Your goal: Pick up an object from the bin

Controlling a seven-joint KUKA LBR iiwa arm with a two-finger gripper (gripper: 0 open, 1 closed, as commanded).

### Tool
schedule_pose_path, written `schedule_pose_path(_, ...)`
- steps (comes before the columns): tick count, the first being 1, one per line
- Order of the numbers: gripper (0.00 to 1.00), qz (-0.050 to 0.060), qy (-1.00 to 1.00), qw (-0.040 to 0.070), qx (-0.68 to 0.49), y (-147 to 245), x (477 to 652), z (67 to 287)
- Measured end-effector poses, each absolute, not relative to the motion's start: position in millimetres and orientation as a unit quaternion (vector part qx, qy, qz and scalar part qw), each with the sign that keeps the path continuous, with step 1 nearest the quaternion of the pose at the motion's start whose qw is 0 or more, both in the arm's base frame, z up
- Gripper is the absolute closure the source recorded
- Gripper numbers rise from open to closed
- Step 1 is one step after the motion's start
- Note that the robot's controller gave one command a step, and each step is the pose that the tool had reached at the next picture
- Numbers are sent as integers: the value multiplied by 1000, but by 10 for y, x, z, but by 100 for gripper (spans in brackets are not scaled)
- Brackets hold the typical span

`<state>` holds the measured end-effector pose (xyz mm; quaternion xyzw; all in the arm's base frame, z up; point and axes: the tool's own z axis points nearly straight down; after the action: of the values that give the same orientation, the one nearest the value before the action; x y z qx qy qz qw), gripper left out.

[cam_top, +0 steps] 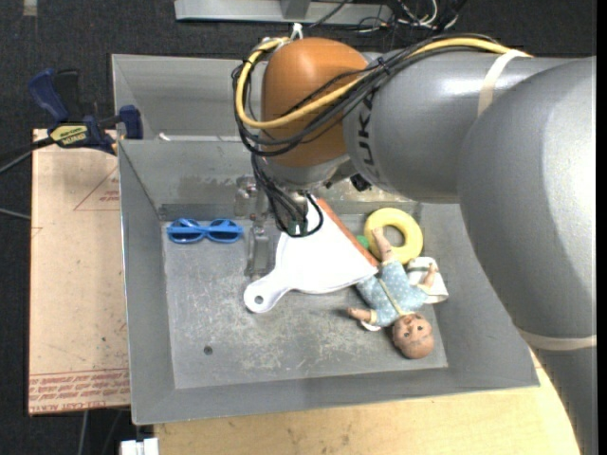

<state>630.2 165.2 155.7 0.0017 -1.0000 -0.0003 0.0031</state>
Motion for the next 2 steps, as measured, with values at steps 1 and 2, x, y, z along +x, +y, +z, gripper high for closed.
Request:
schedule_pose_path(1,0,-1,-1000,-1,0,1646,6320,1607)
schedule_pose_path(2,0,-1,-1000,1,27,1326,6013,1432)
